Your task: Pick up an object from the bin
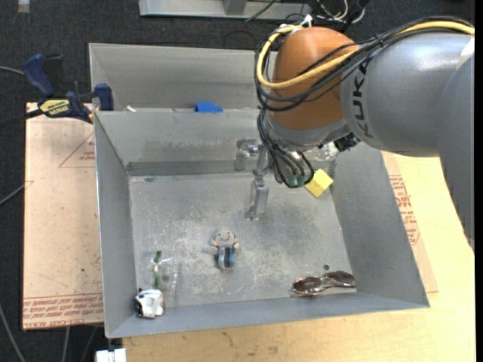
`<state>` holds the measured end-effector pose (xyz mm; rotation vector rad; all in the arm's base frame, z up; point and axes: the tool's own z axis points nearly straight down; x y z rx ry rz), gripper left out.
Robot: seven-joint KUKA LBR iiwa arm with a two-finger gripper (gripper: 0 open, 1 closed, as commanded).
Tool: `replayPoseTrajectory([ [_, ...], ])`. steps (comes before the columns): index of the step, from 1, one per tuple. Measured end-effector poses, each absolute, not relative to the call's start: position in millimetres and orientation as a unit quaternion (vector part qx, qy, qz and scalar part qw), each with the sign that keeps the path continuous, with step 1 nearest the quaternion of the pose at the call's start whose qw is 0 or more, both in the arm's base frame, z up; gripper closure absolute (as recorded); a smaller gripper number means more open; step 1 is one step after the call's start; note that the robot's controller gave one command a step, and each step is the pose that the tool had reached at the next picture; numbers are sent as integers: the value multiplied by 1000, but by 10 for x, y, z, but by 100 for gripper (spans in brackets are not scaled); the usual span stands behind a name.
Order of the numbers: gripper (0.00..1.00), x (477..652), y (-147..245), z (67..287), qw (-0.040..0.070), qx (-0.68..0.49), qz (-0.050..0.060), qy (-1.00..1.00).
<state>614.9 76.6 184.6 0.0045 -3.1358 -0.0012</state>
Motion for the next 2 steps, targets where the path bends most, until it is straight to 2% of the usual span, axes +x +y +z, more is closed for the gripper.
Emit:
replayPoseTrajectory([
  [1,0,6162,763,1898,-1,1,-1,-1000],
  [2,0,6076,995,1516,-4,34,0,-999],
])
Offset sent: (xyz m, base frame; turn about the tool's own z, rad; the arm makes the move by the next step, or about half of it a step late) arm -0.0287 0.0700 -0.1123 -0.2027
